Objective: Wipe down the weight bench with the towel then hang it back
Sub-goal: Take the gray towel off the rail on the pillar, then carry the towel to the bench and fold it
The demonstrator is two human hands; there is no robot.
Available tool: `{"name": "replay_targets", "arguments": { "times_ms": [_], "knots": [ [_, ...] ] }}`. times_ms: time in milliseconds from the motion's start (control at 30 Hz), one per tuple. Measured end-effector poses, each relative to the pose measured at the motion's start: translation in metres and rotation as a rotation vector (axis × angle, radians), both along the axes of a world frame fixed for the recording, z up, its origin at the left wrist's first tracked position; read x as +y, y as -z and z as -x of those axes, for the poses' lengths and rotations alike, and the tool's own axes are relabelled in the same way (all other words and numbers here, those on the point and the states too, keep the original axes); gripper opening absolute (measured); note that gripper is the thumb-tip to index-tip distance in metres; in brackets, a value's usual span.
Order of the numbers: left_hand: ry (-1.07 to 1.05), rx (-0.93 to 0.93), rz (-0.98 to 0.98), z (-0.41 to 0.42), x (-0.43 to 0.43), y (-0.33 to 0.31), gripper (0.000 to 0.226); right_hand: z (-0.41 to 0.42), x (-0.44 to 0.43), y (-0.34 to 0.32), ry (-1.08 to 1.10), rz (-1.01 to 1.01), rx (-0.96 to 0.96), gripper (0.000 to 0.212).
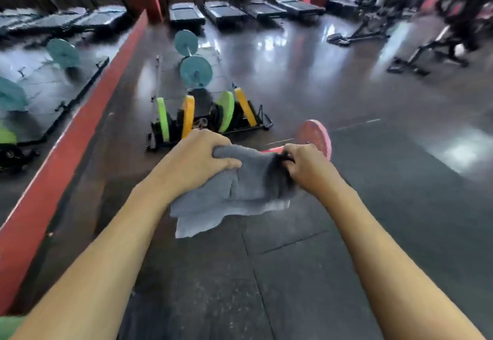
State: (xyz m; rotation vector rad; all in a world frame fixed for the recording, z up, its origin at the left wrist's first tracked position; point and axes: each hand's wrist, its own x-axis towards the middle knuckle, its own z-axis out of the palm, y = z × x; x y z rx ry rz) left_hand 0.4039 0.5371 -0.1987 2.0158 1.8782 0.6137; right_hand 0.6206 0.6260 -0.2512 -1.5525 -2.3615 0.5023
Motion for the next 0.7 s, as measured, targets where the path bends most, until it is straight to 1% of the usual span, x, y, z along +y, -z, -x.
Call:
{"name": "replay_targets", "arguments": {
  "times_ms": [67,100,133,200,233,300,367,400,433,467,500,533,567,600,633,667,700],
  "knots": [
    [0.054,-0.047,-0.016,-0.070,0.038,0.005,0.023,-0.061,0.002,0.000,0.115,-0.050,0.066,0.015],
    [0.065,-0.070,-0.011,-0.104,0.057,0.007,0.023,-0.088,0.001,-0.003,0.153,-0.065,0.150,0.014],
    [0.069,-0.090,0.004,-0.138,0.074,0.011,0.023,-0.113,0.000,-0.009,0.169,-0.027,0.267,0.018],
    [0.069,-0.126,0.062,-0.202,0.107,0.018,0.021,-0.158,-0.006,-0.023,0.143,0.159,0.470,0.037],
    [0.072,-0.147,0.106,-0.233,0.121,0.020,0.020,-0.180,-0.009,-0.029,0.119,0.265,0.503,0.046],
    [0.113,-0.186,0.207,-0.293,0.145,0.022,0.019,-0.226,-0.013,-0.032,0.107,0.345,0.437,0.061],
    [0.216,-0.327,0.344,-0.348,0.164,0.020,0.019,-0.269,-0.010,-0.027,0.210,0.296,0.394,0.082],
    [0.287,-0.431,0.433,-0.375,0.172,0.019,0.019,-0.292,-0.006,-0.020,0.303,0.237,0.368,0.087],
    [0.362,-0.549,0.534,-0.399,0.180,0.019,0.019,-0.315,0.000,-0.014,0.401,0.178,0.331,0.084],
    [0.432,-0.684,0.649,-0.423,0.189,0.020,0.021,-0.339,0.006,-0.010,0.486,0.126,0.295,0.075],
    [0.496,-0.795,0.753,-0.448,0.200,0.023,0.024,-0.366,0.013,-0.006,0.552,0.087,0.275,0.060],
    [0.554,-0.856,0.814,-0.472,0.212,0.029,0.028,-0.394,0.019,-0.004,0.604,0.057,0.274,0.043],
    [0.608,-0.874,0.826,-0.499,0.224,0.036,0.030,-0.424,0.024,-0.003,0.653,0.029,0.283,0.025],
    [0.656,-0.834,0.757,-0.525,0.237,0.044,0.031,-0.454,0.029,-0.002,0.707,0.002,0.294,0.014],
    [0.690,-0.745,0.615,-0.552,0.252,0.054,0.031,-0.484,0.035,-0.004,0.760,-0.026,0.302,0.015],
    [0.745,-0.667,0.484,-0.579,0.265,0.063,0.032,-0.514,0.041,-0.006,0.805,-0.045,0.308,0.022],
    [0.847,-0.613,0.418,-0.608,0.276,0.071,0.040,-0.542,0.046,-0.010,0.830,-0.049,0.320,0.028]
  ]
}}
